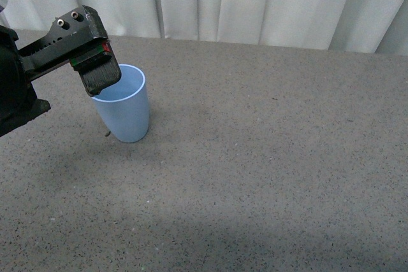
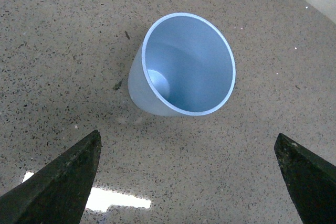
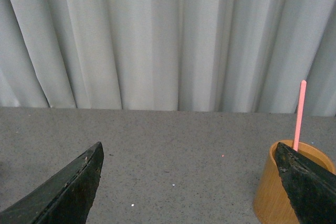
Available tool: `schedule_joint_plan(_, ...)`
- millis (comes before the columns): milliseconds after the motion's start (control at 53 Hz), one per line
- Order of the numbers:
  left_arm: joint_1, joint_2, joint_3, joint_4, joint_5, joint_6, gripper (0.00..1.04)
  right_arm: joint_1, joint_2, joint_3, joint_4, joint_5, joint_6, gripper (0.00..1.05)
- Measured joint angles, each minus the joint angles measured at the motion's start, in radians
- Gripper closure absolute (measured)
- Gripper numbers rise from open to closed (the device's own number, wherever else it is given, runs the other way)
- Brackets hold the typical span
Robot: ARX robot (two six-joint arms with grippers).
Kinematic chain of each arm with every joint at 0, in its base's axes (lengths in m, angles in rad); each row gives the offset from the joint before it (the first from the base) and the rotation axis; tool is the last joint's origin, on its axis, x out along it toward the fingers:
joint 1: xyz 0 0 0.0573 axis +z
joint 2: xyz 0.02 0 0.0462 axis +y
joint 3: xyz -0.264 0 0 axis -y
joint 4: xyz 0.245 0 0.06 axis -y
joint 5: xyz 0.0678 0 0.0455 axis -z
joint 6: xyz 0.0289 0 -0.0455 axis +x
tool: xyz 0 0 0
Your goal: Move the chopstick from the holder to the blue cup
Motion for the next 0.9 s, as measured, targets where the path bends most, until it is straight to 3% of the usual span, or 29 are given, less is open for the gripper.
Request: schedule_joint_plan(905,0.040,0.206,0.119,-0.042,-0.061,-0.034,0.07,0.000,0.000,0.000,0.000,0.000,0.000,0.10)
